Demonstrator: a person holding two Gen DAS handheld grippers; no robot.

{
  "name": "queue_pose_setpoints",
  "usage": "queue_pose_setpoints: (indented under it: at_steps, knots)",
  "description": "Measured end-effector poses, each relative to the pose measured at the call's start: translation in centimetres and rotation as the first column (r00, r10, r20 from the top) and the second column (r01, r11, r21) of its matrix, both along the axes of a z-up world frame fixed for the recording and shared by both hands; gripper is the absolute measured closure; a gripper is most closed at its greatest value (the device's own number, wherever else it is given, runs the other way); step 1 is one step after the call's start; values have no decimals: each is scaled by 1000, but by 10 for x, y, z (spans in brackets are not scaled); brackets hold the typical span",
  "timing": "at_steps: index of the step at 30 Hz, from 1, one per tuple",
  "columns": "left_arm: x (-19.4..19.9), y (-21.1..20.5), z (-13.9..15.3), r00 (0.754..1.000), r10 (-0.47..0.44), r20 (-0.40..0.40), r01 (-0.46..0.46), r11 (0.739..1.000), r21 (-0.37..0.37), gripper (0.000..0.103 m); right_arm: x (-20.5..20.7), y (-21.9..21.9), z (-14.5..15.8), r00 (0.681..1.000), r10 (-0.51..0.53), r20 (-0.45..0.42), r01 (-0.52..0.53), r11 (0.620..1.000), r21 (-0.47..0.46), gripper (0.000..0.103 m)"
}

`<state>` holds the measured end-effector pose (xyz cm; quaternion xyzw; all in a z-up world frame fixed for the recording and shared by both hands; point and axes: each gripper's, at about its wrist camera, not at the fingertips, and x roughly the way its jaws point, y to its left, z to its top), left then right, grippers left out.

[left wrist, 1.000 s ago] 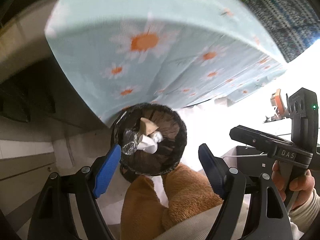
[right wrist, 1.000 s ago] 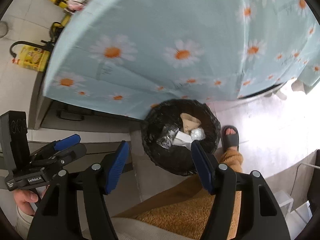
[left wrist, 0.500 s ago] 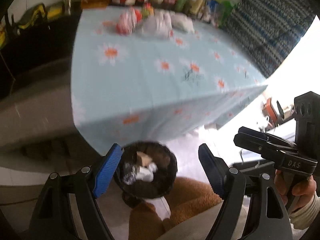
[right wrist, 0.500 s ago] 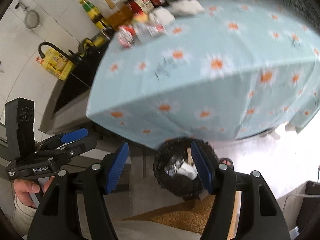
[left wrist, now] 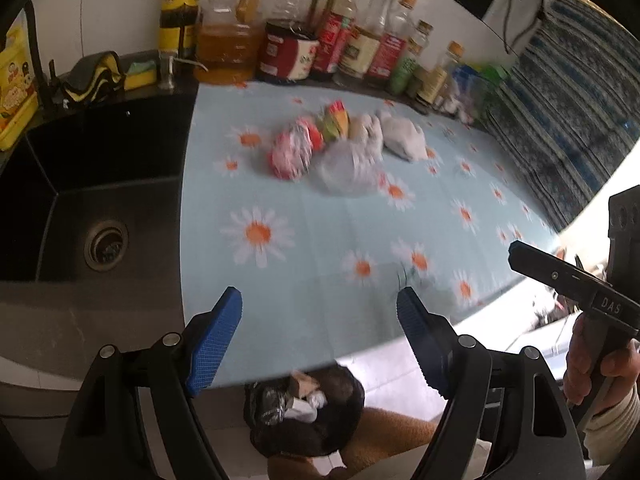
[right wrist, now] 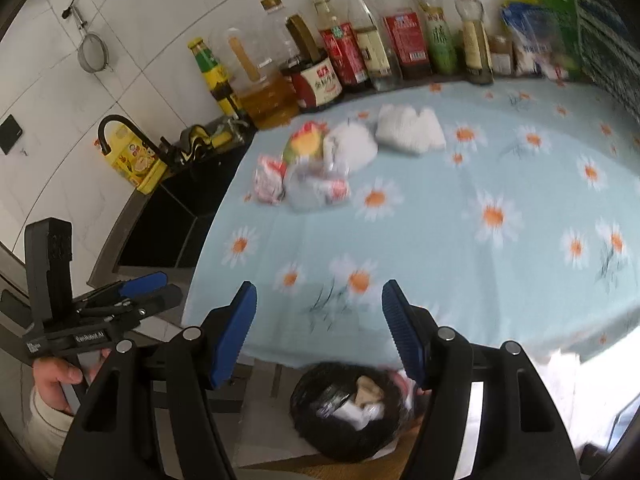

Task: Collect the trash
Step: 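Raise both tools back toward the remaining trash on the counter, then grasp the pink crumpled paper wrapper with the left tool while the right tool grasps the white mesh bag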

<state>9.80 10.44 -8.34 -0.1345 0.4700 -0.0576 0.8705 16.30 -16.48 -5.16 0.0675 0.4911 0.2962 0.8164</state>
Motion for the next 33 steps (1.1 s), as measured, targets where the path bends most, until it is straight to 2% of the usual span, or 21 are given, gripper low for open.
queue_pose_setpoints:
  at_steps: [4, 7, 15, 21, 26, 33]
  knots:
    - [24, 0, 7, 999, 40, 1, -40, 999, 17, 26, 31, -10, 2, 1000, 11, 4, -11, 1000, 23, 36]
    - [43, -2, 10, 998, 62, -4, -62, 998, 27, 26, 55, -19, 1, 1000, -1, 10, 0, 999, 41, 25]
    - [98, -5, 7, 993, 115, -42, -110, 989, 97, 26, 121, -38, -9, 1000, -8, -7, 9, 995, 98, 25]
    - [136, 7, -13, 976, 184, -116, -168, 976, 136, 26, 168, -39, -26, 999, 15, -41, -10, 992, 127, 25]
    - [158, 2, -28, 967, 193, -164, -167, 972, 163, 26, 205, -38, -42, 996, 48, -71, -37, 989, 145, 25]
    - [179, 2, -41, 952, 245, -184, -209, 958, 195, 26, 244, -26, -65, 989, 102, -108, -87, 987, 134, 25]
